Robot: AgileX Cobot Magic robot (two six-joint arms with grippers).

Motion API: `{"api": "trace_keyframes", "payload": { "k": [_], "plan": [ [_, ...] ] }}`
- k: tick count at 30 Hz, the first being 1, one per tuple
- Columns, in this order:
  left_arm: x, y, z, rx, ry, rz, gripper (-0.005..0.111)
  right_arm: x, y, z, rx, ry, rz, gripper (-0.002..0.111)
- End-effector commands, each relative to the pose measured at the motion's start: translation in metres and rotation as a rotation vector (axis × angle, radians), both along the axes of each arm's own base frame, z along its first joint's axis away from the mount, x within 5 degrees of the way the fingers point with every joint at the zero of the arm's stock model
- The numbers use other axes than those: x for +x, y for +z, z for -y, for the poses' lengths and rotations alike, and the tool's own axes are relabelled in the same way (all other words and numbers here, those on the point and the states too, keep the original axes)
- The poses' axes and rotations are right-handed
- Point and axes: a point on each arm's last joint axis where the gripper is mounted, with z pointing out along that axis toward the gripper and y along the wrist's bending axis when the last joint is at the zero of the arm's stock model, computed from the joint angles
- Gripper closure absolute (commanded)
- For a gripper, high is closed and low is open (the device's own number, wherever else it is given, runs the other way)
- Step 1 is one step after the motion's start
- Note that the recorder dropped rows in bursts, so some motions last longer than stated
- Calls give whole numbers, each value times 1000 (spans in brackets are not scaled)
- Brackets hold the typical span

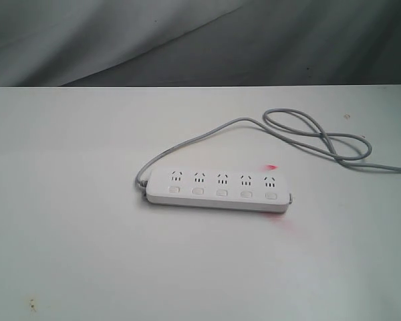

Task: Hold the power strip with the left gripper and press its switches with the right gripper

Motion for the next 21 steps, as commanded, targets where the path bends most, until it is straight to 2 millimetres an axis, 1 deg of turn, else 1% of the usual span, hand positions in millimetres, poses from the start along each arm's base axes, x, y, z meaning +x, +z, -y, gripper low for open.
{"api": "trace_keyframes", "payload": {
  "k": [1, 4, 5, 7, 11, 15, 18, 21],
  "plan": [
    [-39, 38, -16, 38, 123, 298, 107, 0, 0, 0, 4, -10, 12, 108],
    [-68, 58, -28, 163, 219, 492, 107, 0, 0, 0, 4, -10, 12, 108],
    [-77, 62, -30, 188, 236, 530, 107, 0, 0, 0, 4, -10, 12, 108],
    [-96, 67, -33, 210, 250, 573, 107, 0, 0, 0, 4, -10, 12, 108],
    [-125, 71, -37, 170, 246, 593, 107, 0, 0, 0, 4, -10, 12, 108],
    [-141, 68, -38, 93, 225, 532, 107, 0, 0, 0, 4, -10, 12, 108],
    [-147, 63, -38, 103, 216, 502, 107, 0, 0, 0, 4, -10, 12, 108],
    [-151, 52, -40, 138, 227, 485, 107, 0, 0, 0, 4, -10, 12, 108]
  ]
}}
